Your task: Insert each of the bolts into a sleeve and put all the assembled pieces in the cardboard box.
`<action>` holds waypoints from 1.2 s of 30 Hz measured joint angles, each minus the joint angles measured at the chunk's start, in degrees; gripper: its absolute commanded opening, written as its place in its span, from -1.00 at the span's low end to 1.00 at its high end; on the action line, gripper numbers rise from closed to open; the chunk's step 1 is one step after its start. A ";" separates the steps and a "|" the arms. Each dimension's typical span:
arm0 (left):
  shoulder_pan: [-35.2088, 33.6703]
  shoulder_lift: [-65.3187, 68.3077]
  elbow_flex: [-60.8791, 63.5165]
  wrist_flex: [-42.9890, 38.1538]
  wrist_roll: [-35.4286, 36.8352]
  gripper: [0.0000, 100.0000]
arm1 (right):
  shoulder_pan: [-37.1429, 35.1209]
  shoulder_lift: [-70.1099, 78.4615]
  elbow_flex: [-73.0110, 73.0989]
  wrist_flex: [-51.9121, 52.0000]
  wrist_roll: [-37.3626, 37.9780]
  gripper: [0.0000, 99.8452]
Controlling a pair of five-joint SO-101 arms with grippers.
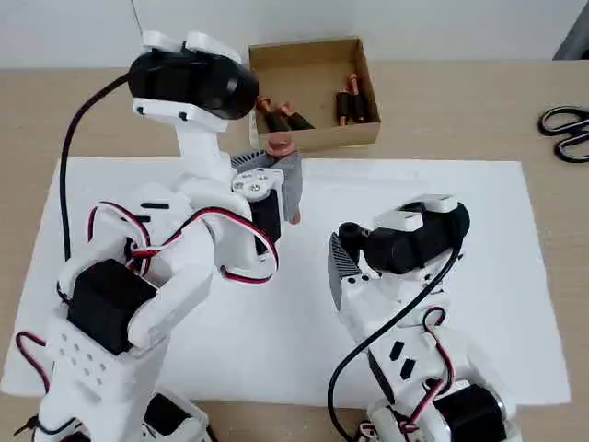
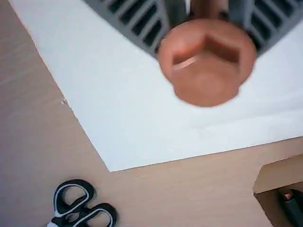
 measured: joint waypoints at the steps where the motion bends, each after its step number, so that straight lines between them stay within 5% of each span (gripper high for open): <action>1: 0.00 0.00 0.00 0.00 1.14 -0.99 | 0.00 0.00 0.00 0.00 0.00 -0.99; 36: 1.93 0.00 7.03 -1.49 5.45 -0.99 | -10.81 0.00 2.37 0.00 0.00 -0.99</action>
